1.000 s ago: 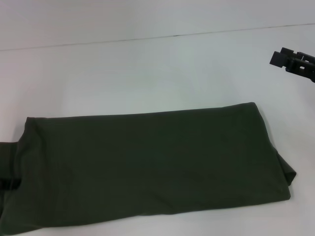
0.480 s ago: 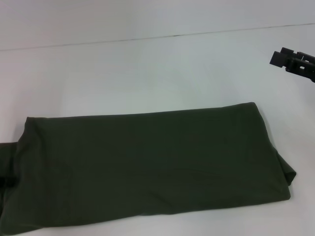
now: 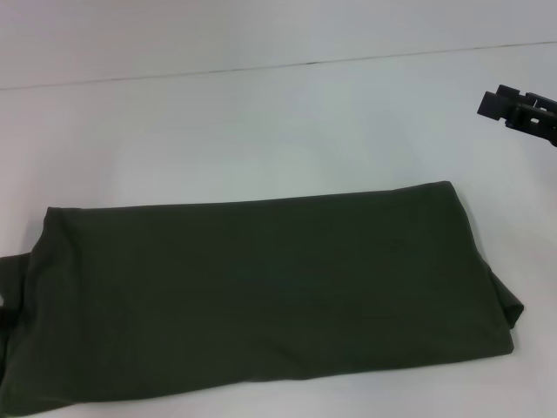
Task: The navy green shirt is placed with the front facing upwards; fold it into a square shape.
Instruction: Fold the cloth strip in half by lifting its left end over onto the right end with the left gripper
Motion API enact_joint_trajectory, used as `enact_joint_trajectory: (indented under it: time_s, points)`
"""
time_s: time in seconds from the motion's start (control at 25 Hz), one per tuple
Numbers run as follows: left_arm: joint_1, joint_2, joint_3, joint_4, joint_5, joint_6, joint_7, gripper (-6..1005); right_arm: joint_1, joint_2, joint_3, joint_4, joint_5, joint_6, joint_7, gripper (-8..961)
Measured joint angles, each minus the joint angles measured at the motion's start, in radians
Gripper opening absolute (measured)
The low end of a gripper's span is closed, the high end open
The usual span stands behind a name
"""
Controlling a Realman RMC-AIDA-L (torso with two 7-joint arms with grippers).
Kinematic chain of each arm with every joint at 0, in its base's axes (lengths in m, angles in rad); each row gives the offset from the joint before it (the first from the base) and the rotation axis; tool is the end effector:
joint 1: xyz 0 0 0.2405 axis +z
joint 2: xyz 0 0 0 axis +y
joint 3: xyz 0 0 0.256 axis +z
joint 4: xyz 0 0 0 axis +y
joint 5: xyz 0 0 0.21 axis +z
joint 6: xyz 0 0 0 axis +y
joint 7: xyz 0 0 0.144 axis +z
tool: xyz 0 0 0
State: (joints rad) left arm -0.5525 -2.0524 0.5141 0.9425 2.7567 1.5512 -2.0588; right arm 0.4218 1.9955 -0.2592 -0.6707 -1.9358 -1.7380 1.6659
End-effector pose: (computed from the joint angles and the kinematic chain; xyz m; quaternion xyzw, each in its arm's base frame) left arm -0.3417 0.3202 0.0628 -0.8402 -0.5062 0.0575 0.1859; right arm 0.3145 0.3030 0.0979 -0.8063 0.3776 0.3990 0.2193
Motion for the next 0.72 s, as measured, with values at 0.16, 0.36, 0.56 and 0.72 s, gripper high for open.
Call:
enact_joint_trajectory:
  time_s: [0.16,0.36,0.56,0.72]
  points:
    - [-0.001,0.0,-0.002,0.0,-0.002,-0.002,0.001,12,0.0,0.0,0.0,0.002,0.0,0.0,-0.003,806]
    - [-0.001,0.0,-0.012,0.011,-0.035,0.001,0.003,12,0.0,0.0,0.0,0.007,-0.004,0.005,-0.006,798]
    - [0.012,-0.003,-0.015,0.061,-0.088,0.043,0.006,12,-0.008,0.003,-0.009,0.008,-0.009,0.009,-0.009,789]
    - [0.02,-0.004,-0.032,0.099,-0.109,0.086,0.007,11,-0.011,0.008,-0.015,0.008,-0.034,0.018,-0.013,782]
